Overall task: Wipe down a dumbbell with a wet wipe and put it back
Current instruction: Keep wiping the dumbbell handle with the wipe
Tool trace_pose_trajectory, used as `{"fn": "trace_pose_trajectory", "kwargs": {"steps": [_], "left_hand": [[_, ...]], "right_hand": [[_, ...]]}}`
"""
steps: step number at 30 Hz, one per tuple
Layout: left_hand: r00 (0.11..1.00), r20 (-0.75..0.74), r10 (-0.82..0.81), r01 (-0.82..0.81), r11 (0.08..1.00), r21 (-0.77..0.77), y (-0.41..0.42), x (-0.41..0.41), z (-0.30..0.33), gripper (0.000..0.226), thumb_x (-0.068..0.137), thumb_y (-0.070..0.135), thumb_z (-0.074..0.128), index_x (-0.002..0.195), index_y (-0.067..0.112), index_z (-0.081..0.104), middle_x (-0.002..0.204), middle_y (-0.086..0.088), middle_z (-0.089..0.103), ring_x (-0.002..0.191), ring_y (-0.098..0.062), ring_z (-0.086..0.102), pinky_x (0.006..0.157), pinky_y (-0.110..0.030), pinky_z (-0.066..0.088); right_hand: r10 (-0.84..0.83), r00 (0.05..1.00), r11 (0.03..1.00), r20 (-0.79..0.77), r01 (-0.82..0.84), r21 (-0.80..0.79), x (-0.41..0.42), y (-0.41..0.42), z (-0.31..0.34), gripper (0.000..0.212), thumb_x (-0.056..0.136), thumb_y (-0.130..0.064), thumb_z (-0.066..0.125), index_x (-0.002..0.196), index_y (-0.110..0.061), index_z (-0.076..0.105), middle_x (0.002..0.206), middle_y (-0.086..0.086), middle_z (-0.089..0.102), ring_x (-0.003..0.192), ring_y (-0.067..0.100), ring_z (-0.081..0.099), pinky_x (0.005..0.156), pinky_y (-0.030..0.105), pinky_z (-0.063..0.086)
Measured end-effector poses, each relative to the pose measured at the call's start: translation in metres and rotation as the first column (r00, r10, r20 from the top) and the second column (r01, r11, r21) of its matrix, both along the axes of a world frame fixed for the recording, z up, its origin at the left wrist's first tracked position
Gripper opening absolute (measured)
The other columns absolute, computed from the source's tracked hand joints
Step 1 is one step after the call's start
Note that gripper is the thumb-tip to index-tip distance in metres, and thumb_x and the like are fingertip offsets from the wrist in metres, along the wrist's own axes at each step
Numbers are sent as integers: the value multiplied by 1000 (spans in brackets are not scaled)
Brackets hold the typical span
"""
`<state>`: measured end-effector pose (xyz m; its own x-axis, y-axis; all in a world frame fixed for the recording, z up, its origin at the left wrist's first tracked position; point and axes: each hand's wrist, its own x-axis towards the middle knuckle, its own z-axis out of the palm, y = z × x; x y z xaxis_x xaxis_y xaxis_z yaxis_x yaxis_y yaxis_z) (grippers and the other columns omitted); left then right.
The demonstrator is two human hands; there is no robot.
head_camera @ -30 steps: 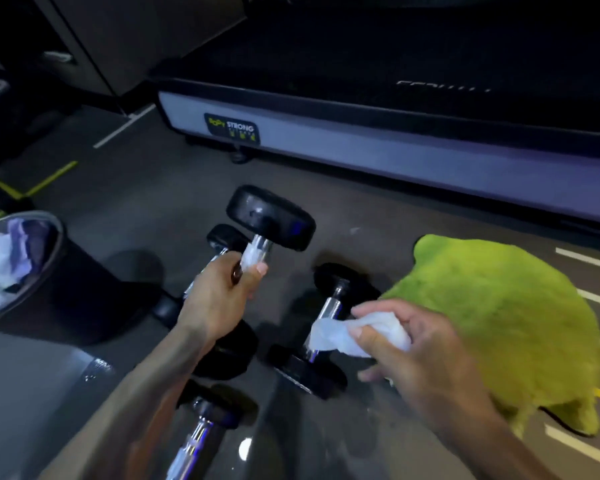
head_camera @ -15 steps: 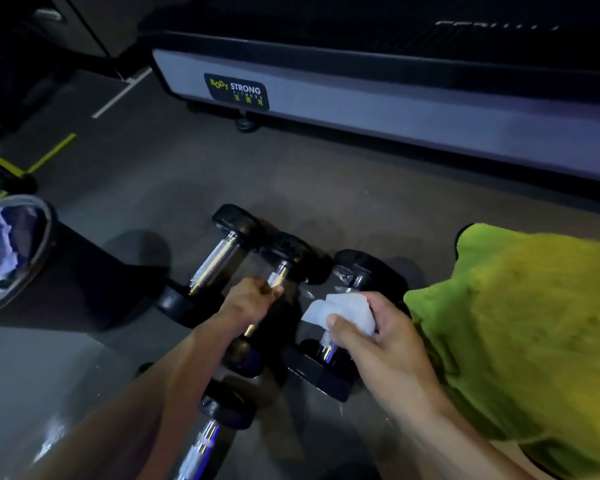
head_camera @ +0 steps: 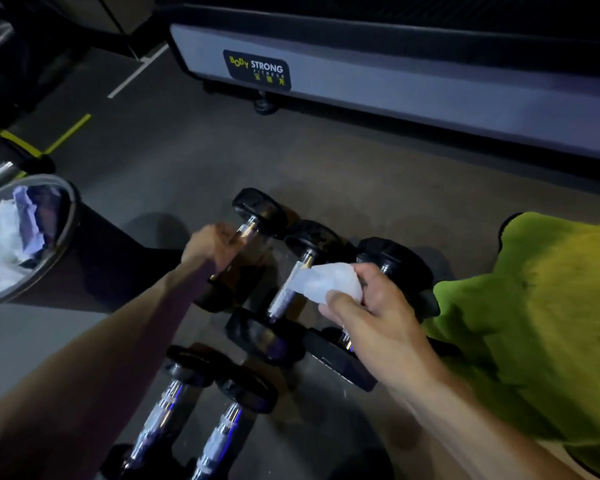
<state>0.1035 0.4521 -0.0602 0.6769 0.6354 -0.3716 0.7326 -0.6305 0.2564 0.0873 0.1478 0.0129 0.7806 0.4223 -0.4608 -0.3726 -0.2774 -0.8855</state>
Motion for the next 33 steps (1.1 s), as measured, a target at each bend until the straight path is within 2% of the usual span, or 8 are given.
{"fn": "trace_pose_trajectory", "kwargs": {"steps": [9, 13, 18, 21, 24, 26, 30, 33], "left_hand": [[999, 10, 31, -30, 996, -85, 17, 16, -56, 21, 101, 40, 65, 99, 20, 60, 105, -20, 73, 92, -39, 72, 72, -34, 46], [992, 115, 43, -27, 991, -134, 25, 10, -59, 25, 100, 37, 69, 85, 18, 61, 96, -26, 73, 86, -44, 74, 76, -47, 62], [897, 411, 160, -3, 934, -356, 2, -3, -8, 53, 83, 62, 69, 83, 9, 62, 66, -9, 64, 56, -23, 62, 56, -38, 48], [793, 567, 223, 89, 878, -470, -37, -2, 42, 29, 94, 44, 71, 79, 19, 65, 68, -10, 60, 64, -25, 54, 56, -34, 39], [717, 679, 159, 234, 862, -450, -87, -1, 94, 19, 106, 24, 61, 89, 21, 67, 81, -5, 71, 71, -16, 67, 62, -31, 51], [639, 741, 204, 333, 796, -506, -127, 2, 126, 15, 106, 23, 58, 96, 18, 68, 75, 7, 73, 65, -1, 68, 60, -19, 54], [524, 806, 277, 546, 617, -567, -212, 10, 182, 20, 95, 31, 63, 104, 14, 69, 78, 7, 72, 70, -6, 68, 63, -19, 55], [489, 823, 289, 670, 479, -567, -268, 17, 212, 18, 96, 31, 64, 108, 19, 70, 83, 3, 73, 73, -12, 69, 67, -22, 56]], "right_hand": [[13, 1000, 1000, -11, -13, 22, 37, -22, 23, 35, 75, -39, 67, 109, -32, 71, 103, 4, 79, 104, 27, 74, 101, 57, 55], [27, 1000, 999, -13, -26, 39, 46, -45, 44, 30, 84, -41, 69, 112, -31, 73, 108, 2, 78, 108, 19, 73, 105, 51, 53], [-262, 911, 881, -319, 360, 306, 58, -72, 66, 36, 101, -26, 60, 119, 3, 71, 120, 23, 73, 116, 29, 71, 104, 41, 54], [-332, 866, 809, -375, 465, 359, 63, -93, 81, 35, 100, -14, 54, 119, 13, 64, 121, 31, 70, 118, 37, 69, 103, 42, 56], [-325, 895, 793, -305, 434, 428, 62, -120, 90, 39, 92, -12, 62, 124, 10, 63, 131, 27, 67, 119, 34, 69, 96, 35, 58], [-298, 928, 823, -222, 368, 432, 54, -140, 94, 51, 80, -9, 72, 128, 6, 63, 135, 26, 64, 120, 33, 69, 99, 34, 57], [-262, 964, 902, -50, 263, 342, 29, -180, 110, 62, 70, 5, 79, 129, -11, 66, 123, 19, 73, 118, 35, 69, 94, 34, 59], [-435, 900, 856, 30, 404, 323, 16, -210, 116, 41, 84, 6, 68, 120, -13, 68, 116, 17, 76, 110, 37, 73, 96, 43, 59]]}}
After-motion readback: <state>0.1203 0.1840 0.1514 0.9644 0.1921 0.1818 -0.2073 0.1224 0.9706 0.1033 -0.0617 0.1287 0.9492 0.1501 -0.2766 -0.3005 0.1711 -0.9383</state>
